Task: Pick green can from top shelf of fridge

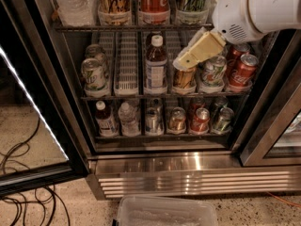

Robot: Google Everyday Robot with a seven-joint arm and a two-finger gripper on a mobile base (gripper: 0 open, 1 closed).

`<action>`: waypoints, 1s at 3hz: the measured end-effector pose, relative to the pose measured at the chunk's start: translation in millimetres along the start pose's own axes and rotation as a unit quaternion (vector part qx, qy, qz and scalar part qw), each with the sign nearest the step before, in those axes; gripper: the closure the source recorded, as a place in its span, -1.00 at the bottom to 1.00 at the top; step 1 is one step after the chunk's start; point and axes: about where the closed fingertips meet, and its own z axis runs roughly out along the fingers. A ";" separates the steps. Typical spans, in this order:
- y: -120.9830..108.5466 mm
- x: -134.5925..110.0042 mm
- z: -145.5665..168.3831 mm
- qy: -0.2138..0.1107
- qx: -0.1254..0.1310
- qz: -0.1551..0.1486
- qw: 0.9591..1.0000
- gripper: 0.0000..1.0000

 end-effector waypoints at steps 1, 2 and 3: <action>-0.7 -20.9 9.2 -0.036 0.041 0.011 0.998 -1.00; -4.3 -24.4 4.1 -0.042 0.102 0.035 0.993 -1.00; -3.5 -16.5 -5.0 -0.038 0.155 0.063 0.985 -1.00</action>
Offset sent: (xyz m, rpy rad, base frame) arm 0.0089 0.0092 0.0224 0.2114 -0.2485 -0.3058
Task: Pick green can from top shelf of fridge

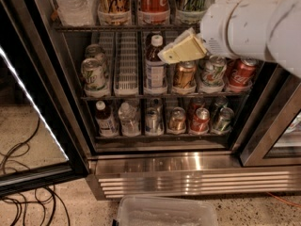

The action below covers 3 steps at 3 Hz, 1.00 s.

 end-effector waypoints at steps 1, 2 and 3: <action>0.5 -7.0 9.1 -0.028 0.016 0.046 0.998 -1.00; 0.5 -7.0 9.1 -0.028 0.016 0.046 0.998 -1.00; -3.4 -3.9 8.3 -0.036 0.036 0.057 0.997 -1.00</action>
Offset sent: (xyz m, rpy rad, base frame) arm 0.0067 0.0041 -0.0004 0.0824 -0.0186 -0.0249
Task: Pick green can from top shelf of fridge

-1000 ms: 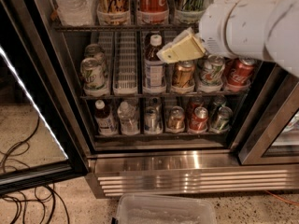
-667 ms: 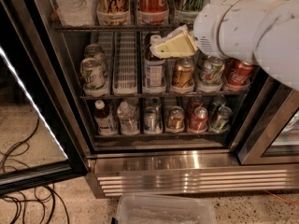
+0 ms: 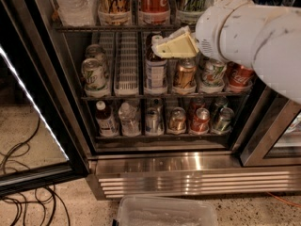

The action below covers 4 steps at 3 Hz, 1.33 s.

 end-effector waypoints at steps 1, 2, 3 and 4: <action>-15.4 8.6 -12.6 -0.018 0.044 0.023 0.999 -1.00; -31.7 15.2 -27.7 -0.050 0.085 0.067 0.993 -1.00; -33.9 9.7 -19.3 -0.088 0.101 0.104 0.986 -1.00; -31.7 -0.7 0.2 -0.115 0.103 0.119 0.981 -1.00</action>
Offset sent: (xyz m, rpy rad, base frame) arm 0.0106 -0.0196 0.0051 0.3114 -0.2042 -0.2369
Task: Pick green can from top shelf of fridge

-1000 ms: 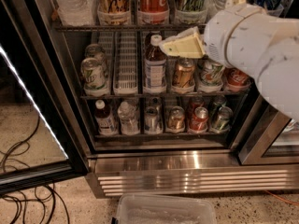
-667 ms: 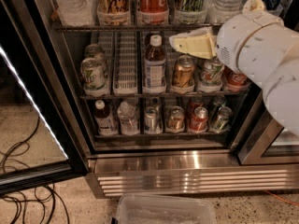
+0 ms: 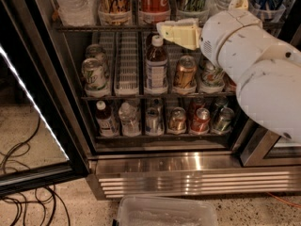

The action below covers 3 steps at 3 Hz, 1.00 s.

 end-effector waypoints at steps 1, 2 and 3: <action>6.3 -4.5 16.9 -0.016 0.004 0.007 1.000 -1.00; 7.3 -6.6 22.6 -0.019 0.022 -0.002 1.000 -1.00; 9.0 -6.1 25.7 -0.011 0.044 -0.012 0.999 -0.63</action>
Offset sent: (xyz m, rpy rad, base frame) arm 0.0404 0.0382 0.0107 -0.0035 -0.0509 -0.0985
